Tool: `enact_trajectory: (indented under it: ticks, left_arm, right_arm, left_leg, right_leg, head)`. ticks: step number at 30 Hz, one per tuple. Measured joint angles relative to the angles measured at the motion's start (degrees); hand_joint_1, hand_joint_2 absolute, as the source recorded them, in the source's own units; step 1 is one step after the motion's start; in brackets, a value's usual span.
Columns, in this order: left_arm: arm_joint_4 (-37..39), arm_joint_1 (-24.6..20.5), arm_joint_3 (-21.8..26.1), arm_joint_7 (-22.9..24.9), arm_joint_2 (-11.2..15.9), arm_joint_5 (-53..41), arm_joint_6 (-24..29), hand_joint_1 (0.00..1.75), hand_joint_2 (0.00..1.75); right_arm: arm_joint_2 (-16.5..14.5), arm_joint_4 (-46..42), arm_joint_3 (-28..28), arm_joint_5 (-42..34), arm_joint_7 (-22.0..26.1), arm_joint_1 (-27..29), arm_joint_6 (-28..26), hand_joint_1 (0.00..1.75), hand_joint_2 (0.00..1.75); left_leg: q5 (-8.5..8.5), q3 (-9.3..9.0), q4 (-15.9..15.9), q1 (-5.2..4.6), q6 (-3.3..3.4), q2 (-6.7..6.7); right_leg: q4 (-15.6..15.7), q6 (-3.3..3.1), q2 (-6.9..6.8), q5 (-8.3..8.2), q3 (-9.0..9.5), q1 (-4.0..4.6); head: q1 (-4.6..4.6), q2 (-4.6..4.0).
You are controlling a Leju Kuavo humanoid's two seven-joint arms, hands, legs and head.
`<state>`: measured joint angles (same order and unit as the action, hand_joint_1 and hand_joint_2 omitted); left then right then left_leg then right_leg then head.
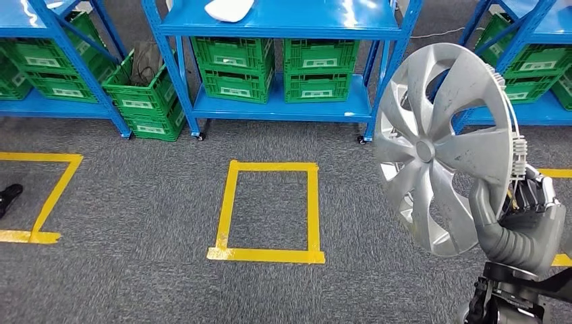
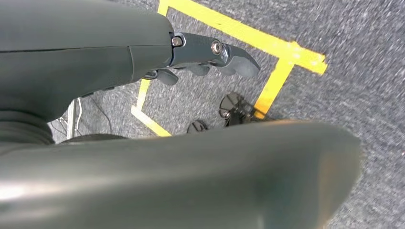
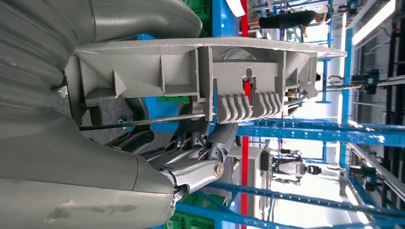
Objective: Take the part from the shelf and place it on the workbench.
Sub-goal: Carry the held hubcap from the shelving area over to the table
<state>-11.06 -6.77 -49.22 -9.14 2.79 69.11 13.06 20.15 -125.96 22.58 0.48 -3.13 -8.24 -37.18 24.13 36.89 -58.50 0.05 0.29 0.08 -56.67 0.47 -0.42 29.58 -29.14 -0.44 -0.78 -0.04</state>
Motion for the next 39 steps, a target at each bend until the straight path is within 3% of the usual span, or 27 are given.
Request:
enact_trajectory:
  ticks: [2, 4, 5, 6, 7, 9, 11, 12, 16, 20, 27, 31, 33, 36, 37, 38, 39]
  left_arm:
    - [0.01, 0.03, -0.01, 0.03, 0.00, 0.00, 0.03, 0.00, 0.00]
    - [0.01, 0.04, -0.02, 0.04, -0.03, 0.00, 0.04, 0.00, 0.00]
    - [0.01, 0.04, -0.02, 0.02, -0.03, 0.00, 0.05, 0.00, 0.00]
    - [0.01, 0.05, -0.02, -0.03, -0.02, 0.00, 0.07, 0.00, 0.00]
    - [0.02, 0.05, -0.01, -0.12, -0.01, 0.00, 0.08, 0.00, 0.00]
    - [0.03, 0.00, 0.00, -0.42, 0.03, 0.00, 0.11, 0.00, 0.00]
    - [0.03, -0.08, 0.00, -0.68, 0.05, 0.00, 0.12, 0.00, 0.00]
    - [0.02, -0.11, 0.00, -0.75, 0.05, 0.00, 0.12, 0.00, 0.00]
    - [0.01, 0.12, 0.00, -0.82, 0.02, 0.00, 0.12, 0.00, 0.00]
    - [0.03, 0.12, 0.00, -0.86, 0.04, 0.00, 0.12, 0.00, 0.00]
    - [0.03, 0.12, 0.00, -0.87, 0.04, 0.00, 0.05, 0.00, 0.00]
    - [0.03, 0.08, 0.00, -0.86, 0.19, 0.00, -0.02, 0.00, 0.00]
    - [0.03, 0.04, 0.00, -0.87, 0.11, 0.00, -0.05, 0.00, 0.00]
    - [0.03, 0.05, 0.00, -0.87, 0.02, 0.00, -0.10, 0.00, 0.00]
    - [0.03, 0.07, 0.00, -0.87, 0.01, 0.00, -0.13, 0.00, 0.00]
    - [0.03, 0.08, 0.00, -0.87, 0.01, 0.00, -0.15, 0.00, 0.00]
    - [0.03, 0.09, 0.00, -0.87, 0.01, 0.00, -0.16, 0.00, 0.00]
  right_arm:
    - [-0.03, 0.04, 0.01, 0.02, 0.00, -0.06, 0.00, 1.75, 1.75]
    - [-0.09, 0.09, 0.02, 0.03, 0.00, -0.03, 0.00, 1.75, 1.75]
    - [-0.13, 0.14, 0.02, 0.03, 0.00, -0.01, 0.00, 1.75, 1.75]
    - [-0.15, 0.19, 0.02, 0.03, 0.00, 0.01, 0.00, 1.75, 1.75]
    - [-0.17, 0.25, 0.02, 0.03, 0.00, 0.02, 0.01, 1.75, 1.75]
    - [-0.20, 0.31, 0.02, 0.02, 0.00, 0.02, 0.04, 1.75, 1.75]
    - [-0.20, 0.35, 0.02, 0.01, 0.00, -0.06, 0.09, 1.75, 1.75]
    - [-0.20, 0.36, 0.02, 0.01, 0.00, -0.10, 0.10, 1.75, 1.75]
    - [-0.20, 0.39, 0.02, -0.01, 0.00, -0.13, 0.11, 1.75, 1.75]
    - [-0.20, 0.42, 0.02, -0.02, 0.00, -0.15, 0.11, 1.75, 1.75]
    - [-0.21, 0.44, 0.03, -0.01, 0.00, -0.16, 0.28, 1.75, 1.75]
    - [-0.30, 0.57, 0.15, 0.23, -0.05, -0.52, 0.81, 1.75, 1.75]
    - [-0.32, 0.64, 0.20, 0.47, -0.07, -0.80, 1.05, 1.75, 1.75]
    - [-0.38, 0.80, 0.40, 0.98, -0.19, -1.21, 1.38, 1.75, 1.75]
    - [-0.40, 0.91, 0.51, 1.10, -0.26, -1.24, 1.48, 1.75, 1.75]
    - [-0.42, 1.04, 0.62, 1.18, -0.31, -1.24, 1.54, 1.75, 1.75]
    - [-0.42, 1.14, 0.71, 1.22, -0.35, -1.26, 1.56, 1.75, 1.75]
  left_leg:
    - [3.92, 1.96, -4.48, 0.17, -0.46, -0.09]
    - [8.21, 4.42, -12.01, 0.36, -0.79, -0.09]
    - [8.98, 4.99, -14.70, 0.42, -0.89, -0.08]
    - [8.62, 4.59, -15.48, 0.46, -0.93, -0.08]
    - [7.43, 3.04, -13.99, 0.49, -0.89, -0.08]
    - [5.14, -2.52, -6.11, 0.51, -0.63, -0.10]
    - [4.85, -6.96, 0.44, 0.38, -0.28, -0.20]
    - [5.15, -7.78, 1.83, 0.33, -0.13, -0.24]
    - [4.93, -7.67, 2.23, 0.20, 0.26, -0.23]
    - [4.58, -7.36, 2.18, -0.03, 0.83, -0.21]
    - [4.52, -7.20, 2.04, -0.24, 1.05, -0.20]
    - [4.26, -6.65, 2.65, -0.28, 2.17, -0.28]
    - [3.59, -7.57, 3.82, 0.12, 2.59, -0.50]
    - [3.23, -7.82, 4.06, 0.31, 2.69, -1.10]
    - [3.29, -7.75, 3.94, 0.34, 2.61, -1.45]
    - [3.40, -7.69, 3.74, 0.42, 2.44, -1.94]
    - [3.60, -7.65, 3.41, 0.56, 2.17, -2.53]
  right_leg:
    - [0.26, -0.74, -0.19, -0.93, -0.42, -0.22]
    - [0.19, -1.02, -0.15, -1.78, -1.48, -0.18]
    - [0.16, -0.98, -0.10, -2.15, -2.08, -0.16]
    - [0.12, -0.89, -0.06, -2.50, -2.61, -0.16]
    - [0.08, -0.75, -0.01, -2.79, -3.05, -0.17]
    - [-0.08, -0.34, 0.06, -3.23, -3.60, -0.16]
    - [-0.33, 0.26, 0.03, -3.64, -3.97, -0.06]
    - [-0.52, 0.50, 0.00, -3.72, -4.18, 0.05]
    - [-0.67, -0.81, 0.04, -4.13, -4.50, 0.12]
    - [-0.06, 0.17, 0.02, -4.89, -4.48, -0.10]
    - [0.24, 1.03, 0.03, -5.21, -4.46, -0.29]
    - [0.85, 2.42, -0.08, -5.40, -4.54, -0.65]
    - [-1.57, 2.61, 0.03, -3.63, -5.81, -0.61]
    - [-12.56, 2.82, 0.13, 1.73, -10.51, -0.85]
    - [-15.21, 2.93, 0.12, 2.47, -11.61, -0.99]
    - [-15.76, 3.05, 0.13, 2.09, -11.78, -1.17]
    - [-13.90, 3.18, 0.20, 0.63, -10.82, -1.37]
  head:
    - [0.39, 0.00]
    - [0.89, 0.00]
    - [1.07, 0.00]
    - [1.26, 0.00]
    - [1.50, 0.00]
    - [2.07, 0.00]
    - [2.44, 0.00]
    - [2.50, 0.00]
    - [1.88, 0.00]
    - [1.33, 0.00]
    - [0.66, 0.00]
    - [0.88, 0.00]
    - [0.75, 0.00]
    - [-0.08, 0.00]
    - [-0.23, 0.00]
    - [-0.29, 0.00]
    - [-0.34, 0.00]
